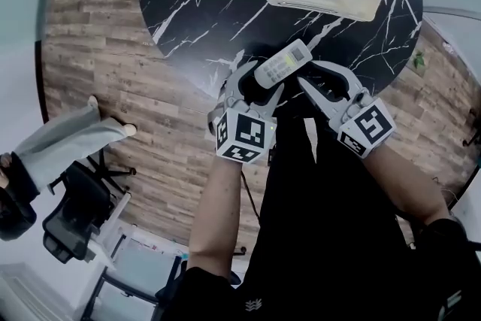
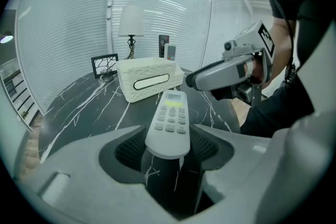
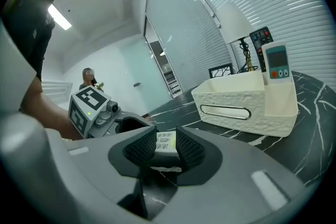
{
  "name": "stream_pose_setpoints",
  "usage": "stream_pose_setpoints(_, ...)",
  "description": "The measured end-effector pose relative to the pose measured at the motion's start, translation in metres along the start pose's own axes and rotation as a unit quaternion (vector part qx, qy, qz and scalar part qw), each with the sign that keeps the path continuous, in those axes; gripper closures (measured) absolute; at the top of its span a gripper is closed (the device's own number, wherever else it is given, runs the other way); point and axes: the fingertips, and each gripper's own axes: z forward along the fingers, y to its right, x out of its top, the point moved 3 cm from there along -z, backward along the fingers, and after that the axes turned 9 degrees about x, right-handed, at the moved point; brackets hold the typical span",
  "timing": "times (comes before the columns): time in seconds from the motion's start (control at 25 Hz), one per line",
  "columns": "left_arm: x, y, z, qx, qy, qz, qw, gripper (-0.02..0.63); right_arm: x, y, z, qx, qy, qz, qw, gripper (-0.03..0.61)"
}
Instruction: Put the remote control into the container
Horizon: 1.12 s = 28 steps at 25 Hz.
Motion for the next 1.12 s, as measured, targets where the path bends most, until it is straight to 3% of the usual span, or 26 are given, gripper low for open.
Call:
stream_pose_setpoints(0.28, 0.030, -0.011, -0.017, 0.020, 0.020, 0.010, 0.9995, 0.350, 0.005, -0.006, -0.001, 0.006, 0.010, 0.047, 0.999, 0.437)
stream_pose_setpoints(0.52, 0.064, -0.017, -0.036, 0.027, 0.051, 0.020, 0.9981, 0.350, 0.019, 0.001, -0.001, 0.014, 0.033, 0.095, 0.995, 0.348)
stream_pose_setpoints(0.72, 0.082, -0.018, -0.050, 0.034, 0.069, 0.018, 0.9969, 0.350, 0.039, 0.004, -0.002, 0.020, 0.058, 0.104, 0.993, 0.308)
stream_pose_setpoints(1.12, 0.089, -0.021, -0.058, 0.028, 0.081, 0.013, 0.9962, 0.350, 0.077, 0.005, -0.002, 0.023, 0.110, 0.114, 0.987, 0.347)
